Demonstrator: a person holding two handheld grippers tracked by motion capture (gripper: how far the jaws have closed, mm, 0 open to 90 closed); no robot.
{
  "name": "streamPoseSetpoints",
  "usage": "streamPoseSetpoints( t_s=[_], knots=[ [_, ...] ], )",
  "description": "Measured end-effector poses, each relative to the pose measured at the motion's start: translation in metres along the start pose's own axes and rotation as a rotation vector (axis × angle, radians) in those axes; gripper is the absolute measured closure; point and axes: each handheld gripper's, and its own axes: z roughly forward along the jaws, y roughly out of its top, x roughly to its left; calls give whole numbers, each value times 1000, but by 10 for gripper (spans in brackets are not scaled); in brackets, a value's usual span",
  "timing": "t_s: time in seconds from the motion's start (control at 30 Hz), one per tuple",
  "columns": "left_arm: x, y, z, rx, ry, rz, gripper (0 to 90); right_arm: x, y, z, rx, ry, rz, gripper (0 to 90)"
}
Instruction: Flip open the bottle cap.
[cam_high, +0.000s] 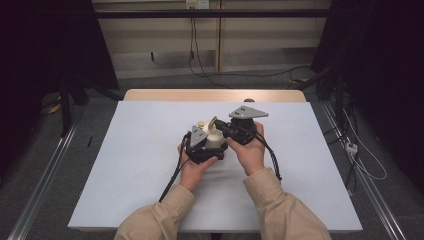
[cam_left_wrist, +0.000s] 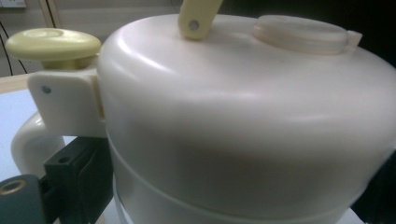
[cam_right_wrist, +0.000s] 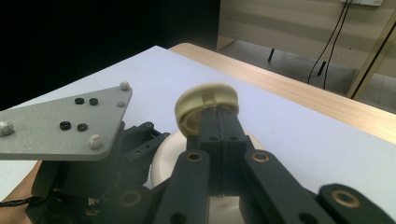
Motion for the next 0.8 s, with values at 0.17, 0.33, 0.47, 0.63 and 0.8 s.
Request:
streamPoseSetpoints(
  t_s=[0.17,0.33,0.47,0.63,0.8],
  knots=[
    [0,0,0,-4,1,-6,53,1,1,1,1,1,0,900],
    [0,0,0,0,-1,0,53,2,2,2,-2,2,-5,900],
    [0,0,0,0,-1,0,52,1,2,3,-1,2,-1,900],
    [0,0,0,0,-1,0,53,1,2,4,-2,2,-2,900],
    [0,0,0,1,-1,-1,52,0,3,4,-3,3,-1,900]
  ],
)
